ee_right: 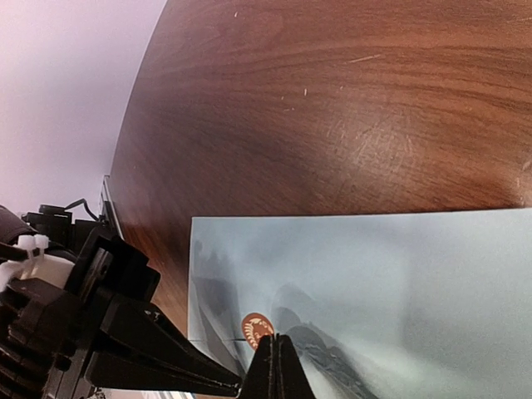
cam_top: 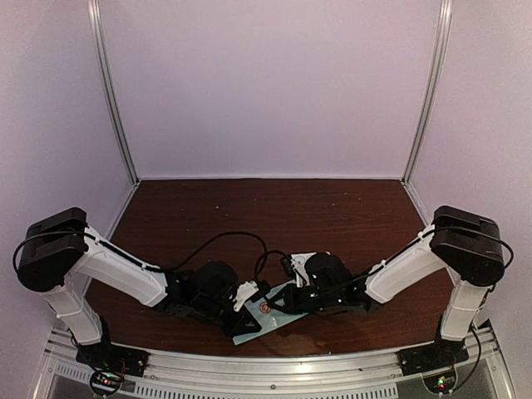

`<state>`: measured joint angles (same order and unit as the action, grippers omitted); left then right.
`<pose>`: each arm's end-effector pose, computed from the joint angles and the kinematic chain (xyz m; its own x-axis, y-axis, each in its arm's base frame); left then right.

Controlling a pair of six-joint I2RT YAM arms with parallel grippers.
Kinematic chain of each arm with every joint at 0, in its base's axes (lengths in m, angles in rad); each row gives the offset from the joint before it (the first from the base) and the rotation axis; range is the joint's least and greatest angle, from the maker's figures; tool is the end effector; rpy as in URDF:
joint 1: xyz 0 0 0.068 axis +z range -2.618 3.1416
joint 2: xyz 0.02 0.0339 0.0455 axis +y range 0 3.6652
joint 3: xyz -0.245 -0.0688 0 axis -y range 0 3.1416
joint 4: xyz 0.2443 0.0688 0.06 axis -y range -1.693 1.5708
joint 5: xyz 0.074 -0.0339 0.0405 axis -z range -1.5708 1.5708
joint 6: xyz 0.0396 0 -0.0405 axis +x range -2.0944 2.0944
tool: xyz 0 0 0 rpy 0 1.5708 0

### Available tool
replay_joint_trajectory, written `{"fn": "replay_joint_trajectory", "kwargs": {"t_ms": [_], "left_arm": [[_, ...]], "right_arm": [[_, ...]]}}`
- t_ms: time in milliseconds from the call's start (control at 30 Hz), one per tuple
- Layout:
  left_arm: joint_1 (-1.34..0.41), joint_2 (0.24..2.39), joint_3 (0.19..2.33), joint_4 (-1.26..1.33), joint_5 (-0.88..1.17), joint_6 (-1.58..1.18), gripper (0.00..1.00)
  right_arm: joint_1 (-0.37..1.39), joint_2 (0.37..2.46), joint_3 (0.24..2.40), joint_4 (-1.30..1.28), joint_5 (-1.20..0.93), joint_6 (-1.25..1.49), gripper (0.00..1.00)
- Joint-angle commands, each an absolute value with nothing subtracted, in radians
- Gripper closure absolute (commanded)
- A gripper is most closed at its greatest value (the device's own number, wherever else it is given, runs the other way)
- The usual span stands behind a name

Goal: Place the letter into the envelope and seal it

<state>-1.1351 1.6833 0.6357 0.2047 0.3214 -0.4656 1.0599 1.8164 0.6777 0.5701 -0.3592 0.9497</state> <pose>0.1135 -0.2734 0.0920 -0.7075 0.5105 -0.4886 0.7064 0.4914 -0.5094 0.1492 0.2946 0.0946 -0.9351 -0.1112 -0.3364 -0.3454 0.4980 0.7954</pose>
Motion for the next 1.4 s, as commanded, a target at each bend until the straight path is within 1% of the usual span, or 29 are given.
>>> {"fn": "replay_joint_trajectory", "kwargs": {"t_ms": [0, 1367], "left_arm": [[-1.138, 1.700, 0.620, 0.181, 0.310, -0.467, 0.96], [-1.138, 1.712, 0.623, 0.202, 0.307, -0.478, 0.97]], "right_arm": [[1.065, 1.833, 0.689, 0.580, -0.354, 0.964, 1.00], [1.047, 1.895, 0.683, 0.602, -0.323, 0.988, 1.00]]}}
